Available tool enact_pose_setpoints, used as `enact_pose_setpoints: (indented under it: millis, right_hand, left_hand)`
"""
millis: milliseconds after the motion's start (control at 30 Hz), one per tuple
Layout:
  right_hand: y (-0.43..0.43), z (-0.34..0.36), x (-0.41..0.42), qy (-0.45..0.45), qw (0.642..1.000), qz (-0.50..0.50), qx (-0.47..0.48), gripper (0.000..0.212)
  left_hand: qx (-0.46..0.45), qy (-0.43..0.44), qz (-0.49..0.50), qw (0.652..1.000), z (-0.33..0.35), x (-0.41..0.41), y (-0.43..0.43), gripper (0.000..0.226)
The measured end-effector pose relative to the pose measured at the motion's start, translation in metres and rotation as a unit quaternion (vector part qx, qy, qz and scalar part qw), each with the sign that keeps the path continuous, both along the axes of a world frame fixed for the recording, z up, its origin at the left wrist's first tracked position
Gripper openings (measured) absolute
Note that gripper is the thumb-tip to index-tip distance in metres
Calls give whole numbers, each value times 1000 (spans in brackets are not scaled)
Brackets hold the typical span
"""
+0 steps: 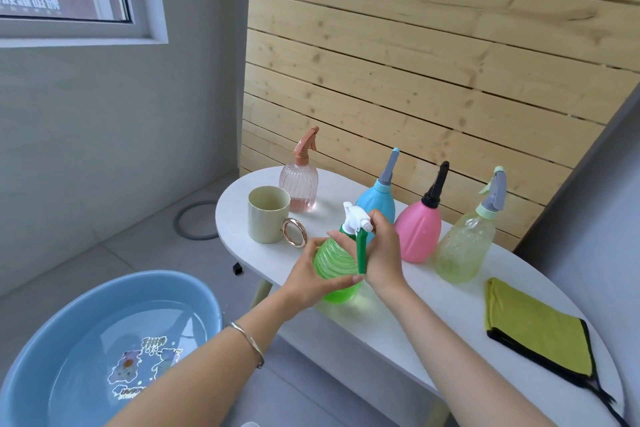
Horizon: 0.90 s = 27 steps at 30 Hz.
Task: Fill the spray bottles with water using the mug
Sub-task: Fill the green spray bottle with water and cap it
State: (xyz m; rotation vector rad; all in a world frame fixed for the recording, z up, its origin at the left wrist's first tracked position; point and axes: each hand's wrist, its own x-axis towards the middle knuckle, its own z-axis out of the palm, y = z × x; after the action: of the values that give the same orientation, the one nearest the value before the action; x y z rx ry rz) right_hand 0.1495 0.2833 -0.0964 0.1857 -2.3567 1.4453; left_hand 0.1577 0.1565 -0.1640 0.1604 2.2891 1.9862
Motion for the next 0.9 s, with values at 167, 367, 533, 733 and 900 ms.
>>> enact_pose_setpoints:
  millis: [167,367,533,733,900]
  right_hand:
    - [5,-2,-3,-25,997,70,-14,33]
    - [28,2,-6,-134,966,202,-91,23]
    - [11,-8,-12,-101,985,96,-102,38]
    - [29,9,-7,-148,965,213,-30,26]
    - [24,9,-5,-121,973,189,-45,19]
  left_hand:
    - [-5,-1,-6,1000,2,1,-1,71]
    - [16,-8,-1,1000,-1,-2,-1,72]
    - [11,-11,0,1000,-3,-1,-1,74]
    - [15,-13,-7,1000,-2,-2,-2,73]
    - [14,-11,-3,1000,-2,-3,-3,72]
